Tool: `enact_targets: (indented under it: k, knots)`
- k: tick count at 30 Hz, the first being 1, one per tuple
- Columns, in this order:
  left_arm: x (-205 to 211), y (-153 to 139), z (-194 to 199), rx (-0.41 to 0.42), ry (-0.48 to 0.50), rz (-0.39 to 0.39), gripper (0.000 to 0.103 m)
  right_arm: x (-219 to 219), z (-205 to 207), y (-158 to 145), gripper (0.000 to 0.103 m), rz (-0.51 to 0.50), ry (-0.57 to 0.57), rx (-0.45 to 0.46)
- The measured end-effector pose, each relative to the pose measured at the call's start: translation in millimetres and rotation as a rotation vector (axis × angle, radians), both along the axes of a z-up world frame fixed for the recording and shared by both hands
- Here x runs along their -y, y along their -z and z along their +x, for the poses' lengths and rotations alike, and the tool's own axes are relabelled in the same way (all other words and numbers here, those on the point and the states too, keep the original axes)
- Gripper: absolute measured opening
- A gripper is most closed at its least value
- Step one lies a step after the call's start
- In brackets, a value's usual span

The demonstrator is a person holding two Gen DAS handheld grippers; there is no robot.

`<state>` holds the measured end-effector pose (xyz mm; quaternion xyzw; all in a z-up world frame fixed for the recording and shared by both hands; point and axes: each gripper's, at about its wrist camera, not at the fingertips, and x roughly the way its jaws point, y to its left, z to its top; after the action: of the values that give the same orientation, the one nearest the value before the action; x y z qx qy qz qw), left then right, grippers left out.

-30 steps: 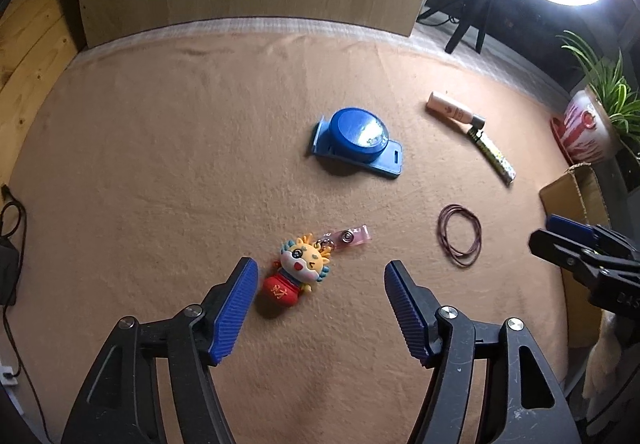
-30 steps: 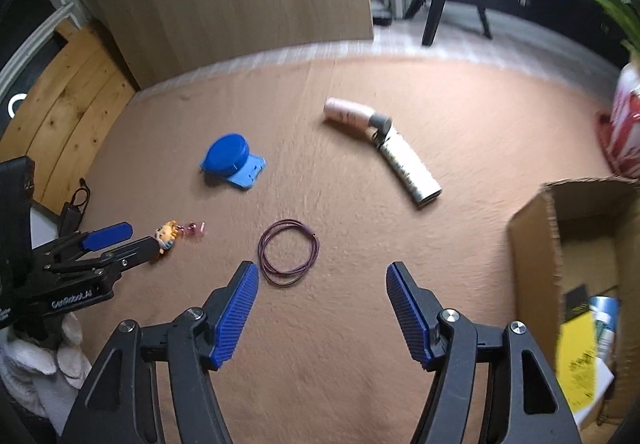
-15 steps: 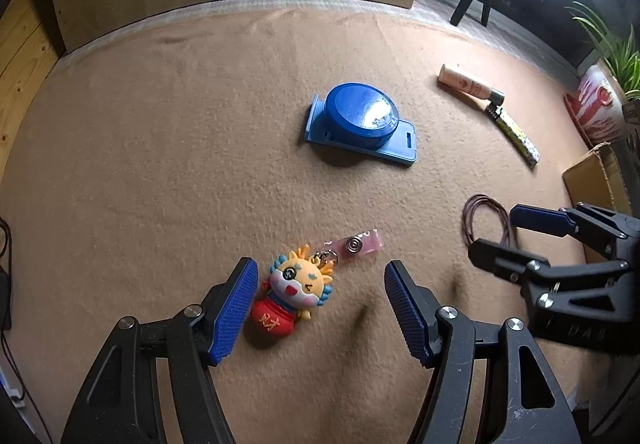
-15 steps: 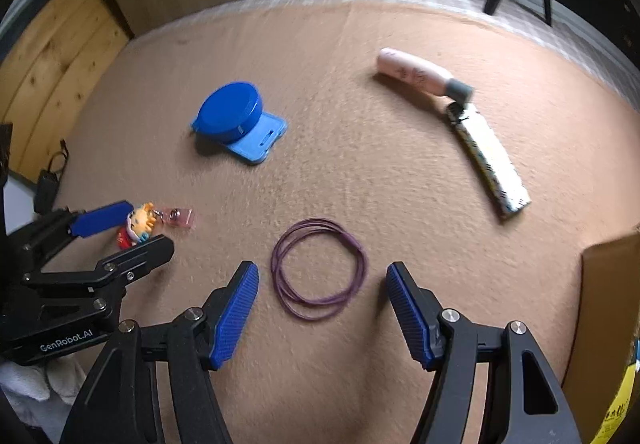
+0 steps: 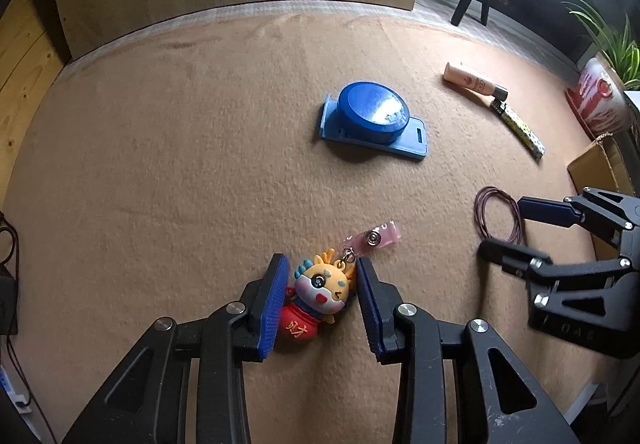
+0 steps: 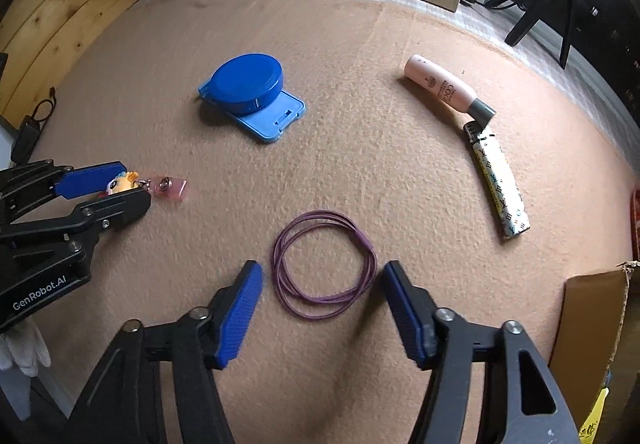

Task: Organize objects
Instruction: 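Grasp the lion keychain with the left gripper while the right grasps the purple cord, then carry the keychain and purple cord into the box and open both grippers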

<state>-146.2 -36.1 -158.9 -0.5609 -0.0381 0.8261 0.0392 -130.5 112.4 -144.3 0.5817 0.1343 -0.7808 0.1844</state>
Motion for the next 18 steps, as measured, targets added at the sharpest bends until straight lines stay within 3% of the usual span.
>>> enact_targets:
  k: [2, 7, 12, 18]
  knots:
    - [-0.5, -0.5, 2.6, -0.002, -0.002, 0.004, 0.037, -4.2, 2.1, -1.7, 0.041, -0.003, 0.006, -0.003]
    - [1.3, -1.6, 13.4, -0.002, -0.025, 0.035, 0.036, -16.0, 7.1, -4.8, 0.005, -0.044, 0.039, 0.005]
    - [3.6, -6.7, 26.9, 0.0, -0.049, 0.081, 0.036, -37.5, 18.3, -9.6, 0.005, -0.118, 0.119, 0.009]
    - [2.3, -31.0, 36.4, -0.043, -0.061, 0.112, 0.036, -66.3, 32.5, -35.6, 0.005, -0.205, 0.174, -0.019]
